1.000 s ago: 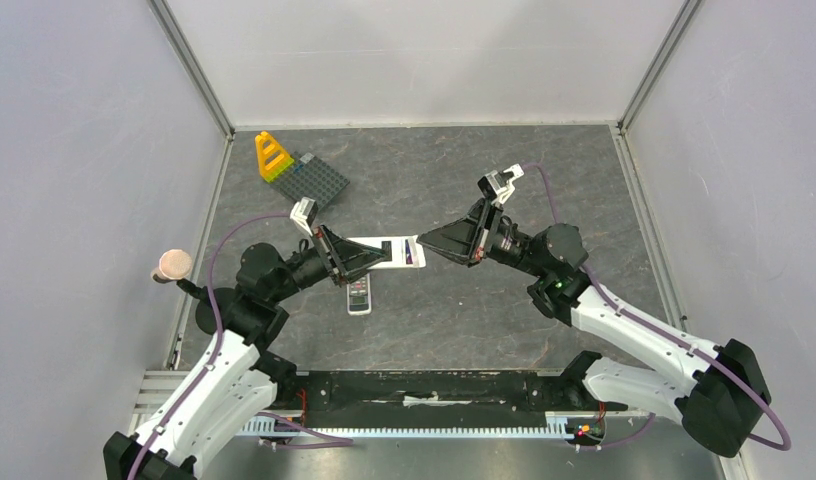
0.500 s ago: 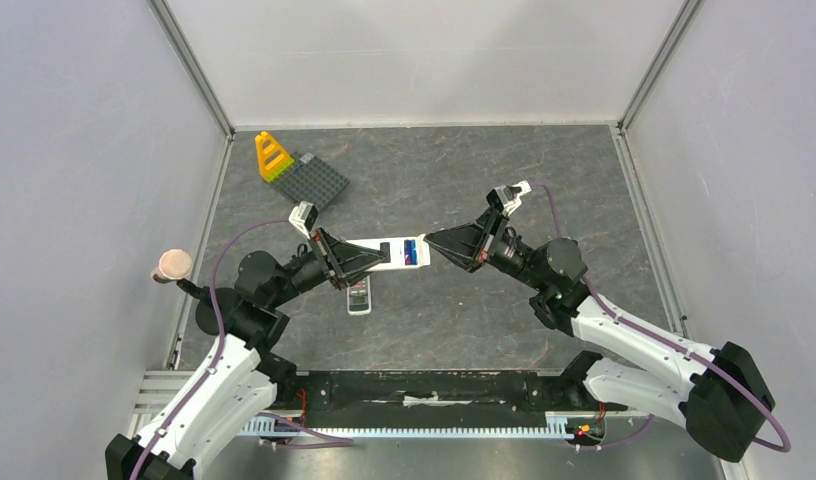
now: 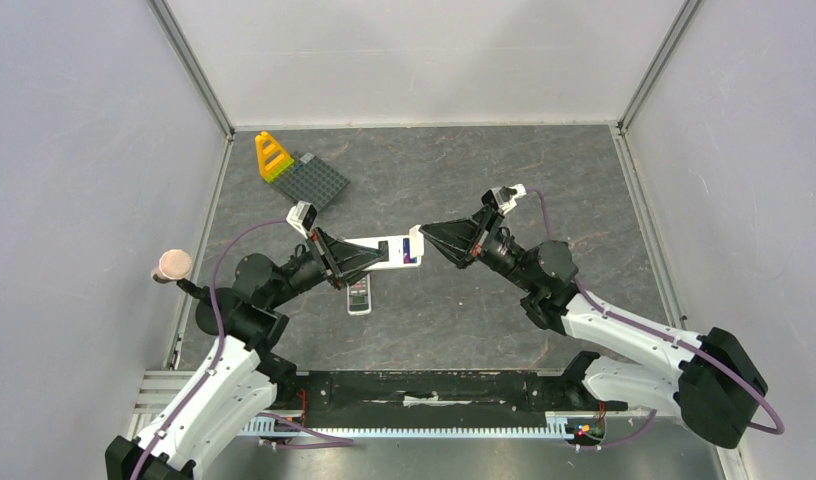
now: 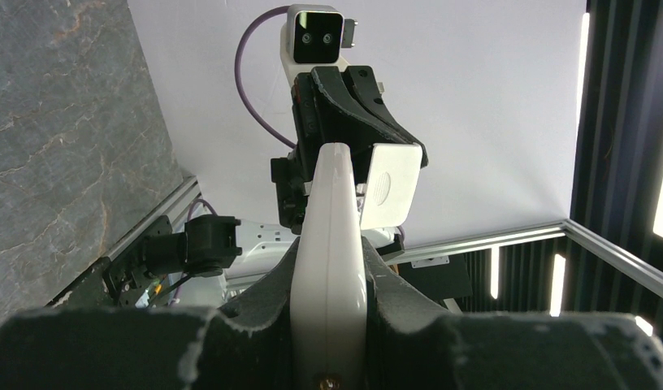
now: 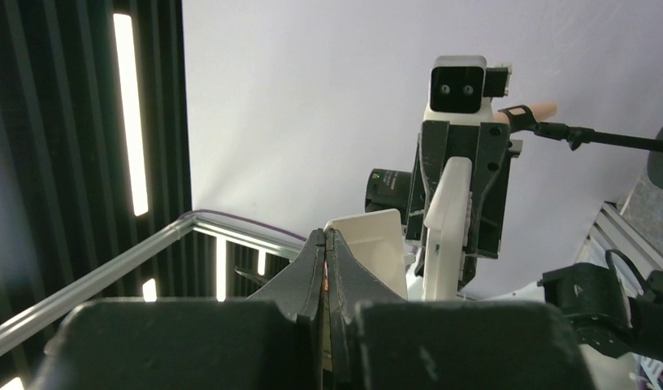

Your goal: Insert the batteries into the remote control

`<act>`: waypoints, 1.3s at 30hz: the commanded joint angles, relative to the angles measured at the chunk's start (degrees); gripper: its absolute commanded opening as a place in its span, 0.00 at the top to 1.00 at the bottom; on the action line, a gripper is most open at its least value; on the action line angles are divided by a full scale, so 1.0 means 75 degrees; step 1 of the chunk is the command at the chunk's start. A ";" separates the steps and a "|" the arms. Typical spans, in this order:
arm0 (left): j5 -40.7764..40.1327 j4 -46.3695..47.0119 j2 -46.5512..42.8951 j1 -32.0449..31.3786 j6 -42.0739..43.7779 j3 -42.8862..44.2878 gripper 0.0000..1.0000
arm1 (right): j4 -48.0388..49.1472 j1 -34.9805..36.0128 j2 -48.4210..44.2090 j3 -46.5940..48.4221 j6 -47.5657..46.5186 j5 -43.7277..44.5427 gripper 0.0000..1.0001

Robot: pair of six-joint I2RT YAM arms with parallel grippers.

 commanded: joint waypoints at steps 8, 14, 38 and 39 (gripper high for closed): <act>0.0047 0.0924 -0.0029 0.0008 -0.0597 -0.0113 0.98 | 0.0808 0.0037 0.0142 -0.0551 0.0815 -0.0047 1.00; 0.0045 0.0937 -0.0021 0.0002 -0.0655 -0.0101 0.98 | 0.0570 0.0037 -0.0100 -0.0936 0.0940 0.0101 0.97; 0.0045 0.0595 -0.0028 0.0007 -0.0448 -0.0077 0.98 | -0.1612 -0.0092 -0.0488 -0.0348 -0.0012 0.0005 0.60; 0.0049 0.0576 -0.0021 0.0009 -0.0428 -0.0072 0.98 | -0.1701 -0.0103 -0.0497 -0.0279 -0.0077 0.0017 0.58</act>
